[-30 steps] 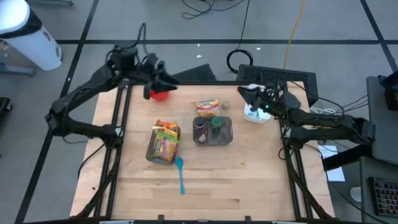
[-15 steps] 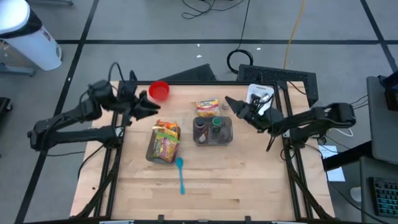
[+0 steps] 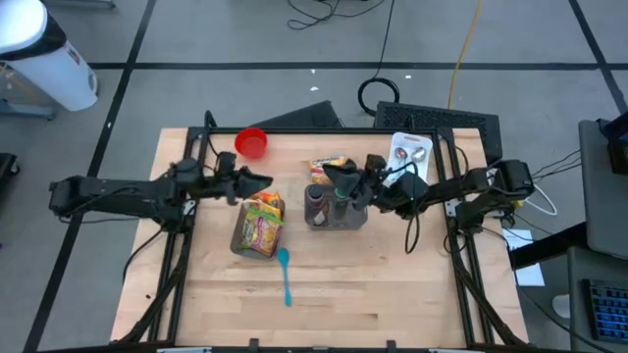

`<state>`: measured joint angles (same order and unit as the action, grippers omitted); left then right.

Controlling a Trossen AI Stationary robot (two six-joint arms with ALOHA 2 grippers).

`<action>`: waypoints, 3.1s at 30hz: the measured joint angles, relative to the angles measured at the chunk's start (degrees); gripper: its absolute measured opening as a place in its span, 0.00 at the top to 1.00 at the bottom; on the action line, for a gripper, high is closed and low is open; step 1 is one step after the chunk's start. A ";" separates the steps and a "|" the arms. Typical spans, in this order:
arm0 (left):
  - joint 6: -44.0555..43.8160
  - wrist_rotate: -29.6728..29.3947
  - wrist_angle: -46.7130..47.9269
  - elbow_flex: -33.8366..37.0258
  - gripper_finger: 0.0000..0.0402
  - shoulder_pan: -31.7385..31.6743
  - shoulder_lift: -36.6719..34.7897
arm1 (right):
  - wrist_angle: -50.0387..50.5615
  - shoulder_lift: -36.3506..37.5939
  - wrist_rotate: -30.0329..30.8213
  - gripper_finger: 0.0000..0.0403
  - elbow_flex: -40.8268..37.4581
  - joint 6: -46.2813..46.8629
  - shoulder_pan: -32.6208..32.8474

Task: Pick & Place Food Item
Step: Put the blue noodle pack into the left black bin

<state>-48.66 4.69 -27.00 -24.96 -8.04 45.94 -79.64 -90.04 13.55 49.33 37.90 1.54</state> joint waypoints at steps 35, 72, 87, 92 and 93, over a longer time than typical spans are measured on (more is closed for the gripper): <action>15.49 -2.12 13.17 -37.37 0.57 -11.00 30.96 | 51.98 17.24 -34.72 0.34 9.41 -7.75 -23.82; 13.60 36.10 31.76 -37.32 0.39 -30.20 49.84 | 64.12 14.78 -33.11 0.36 9.41 -3.45 -28.98; 15.38 33.68 32.10 -37.35 0.39 -28.84 55.44 | 67.98 14.78 -33.00 0.36 9.41 -4.12 -28.83; 16.19 30.10 31.98 -37.37 0.39 -28.56 56.41 | 67.96 14.78 -32.97 0.36 9.39 -4.12 -28.83; 16.36 29.03 31.92 -37.37 0.39 -28.56 56.75 | 67.96 14.78 -32.96 0.36 9.39 -4.12 -28.83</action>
<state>-32.30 33.72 4.92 -62.33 -36.60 102.69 -11.68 -75.26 -19.41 58.72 33.78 -27.29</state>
